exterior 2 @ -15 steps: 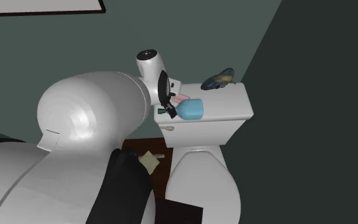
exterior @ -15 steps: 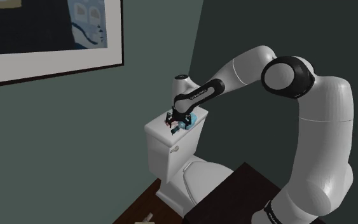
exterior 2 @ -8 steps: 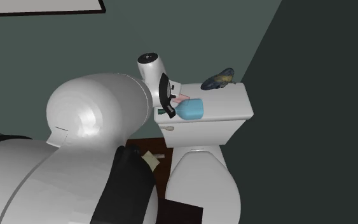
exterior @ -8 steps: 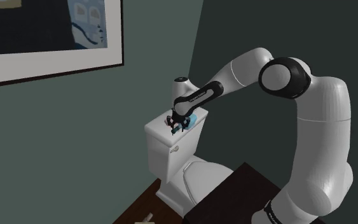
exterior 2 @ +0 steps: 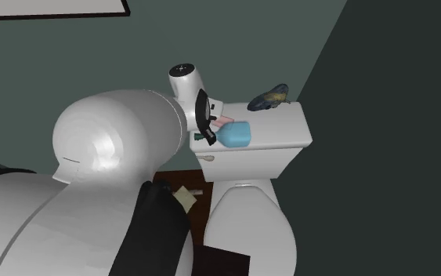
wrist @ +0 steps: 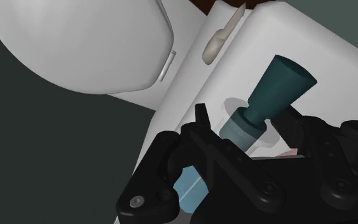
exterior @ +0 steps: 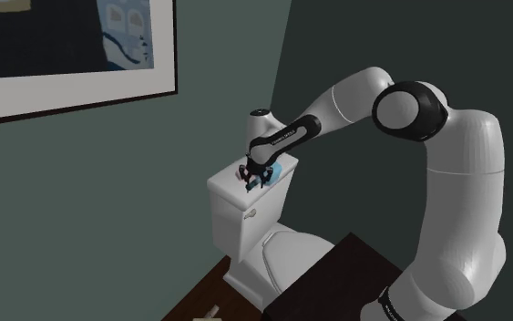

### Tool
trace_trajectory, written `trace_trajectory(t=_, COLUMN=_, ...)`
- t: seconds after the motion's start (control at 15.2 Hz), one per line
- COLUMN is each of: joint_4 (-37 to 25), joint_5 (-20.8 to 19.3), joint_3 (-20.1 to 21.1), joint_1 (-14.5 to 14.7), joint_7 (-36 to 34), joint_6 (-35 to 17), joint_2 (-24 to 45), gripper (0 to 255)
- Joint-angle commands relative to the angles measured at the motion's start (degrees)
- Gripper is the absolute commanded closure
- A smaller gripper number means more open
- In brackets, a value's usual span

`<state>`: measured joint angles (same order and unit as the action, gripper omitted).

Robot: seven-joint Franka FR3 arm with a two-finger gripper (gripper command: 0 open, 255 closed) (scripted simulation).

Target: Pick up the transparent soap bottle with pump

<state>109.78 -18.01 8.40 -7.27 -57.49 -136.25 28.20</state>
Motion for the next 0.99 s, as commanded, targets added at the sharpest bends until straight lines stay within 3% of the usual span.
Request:
trace_trajectory(t=0.0, joint_4=-0.1, joint_5=0.36, joint_3=0.22, joint_1=-0.11, joint_7=0.34, joint_6=0.99, joint_2=-0.95, gripper=255)
trace_trajectory(t=0.92, joint_4=-1.45, joint_5=2.74, joint_3=1.39, joint_1=-0.79, joint_7=2.69, joint_6=8.0, joint_2=-6.85, gripper=255)
